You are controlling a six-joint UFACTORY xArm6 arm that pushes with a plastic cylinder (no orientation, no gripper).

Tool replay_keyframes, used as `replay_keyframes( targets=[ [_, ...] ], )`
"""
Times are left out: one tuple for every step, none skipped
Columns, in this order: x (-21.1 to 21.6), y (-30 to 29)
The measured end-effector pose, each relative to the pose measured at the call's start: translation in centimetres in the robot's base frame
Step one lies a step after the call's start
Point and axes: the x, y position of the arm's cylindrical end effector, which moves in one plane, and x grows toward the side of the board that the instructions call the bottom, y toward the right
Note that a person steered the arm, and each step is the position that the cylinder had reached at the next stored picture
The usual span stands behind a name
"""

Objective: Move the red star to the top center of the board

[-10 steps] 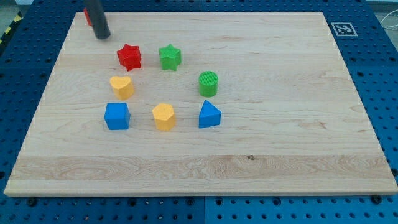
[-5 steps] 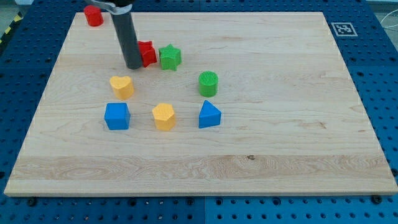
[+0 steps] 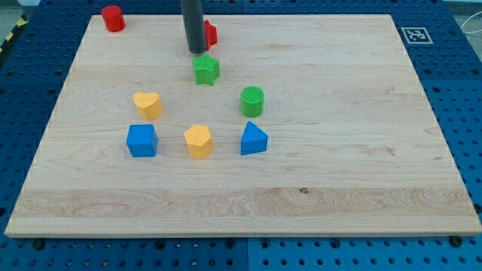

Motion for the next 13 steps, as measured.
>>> replay_keyframes(
  targets=[
    [-1.2, 0.5],
    [-1.7, 0.5],
    [-1.8, -0.1],
    [-2.8, -1.5],
    [-4.3, -1.4],
    [-4.8, -1.1],
    [-4.8, -0.7],
    [-4.8, 1.0],
    [-4.8, 2.5],
    [-4.8, 3.3],
    [-4.6, 3.1],
    [-4.3, -0.2],
    [-6.0, -1.2]
  ],
)
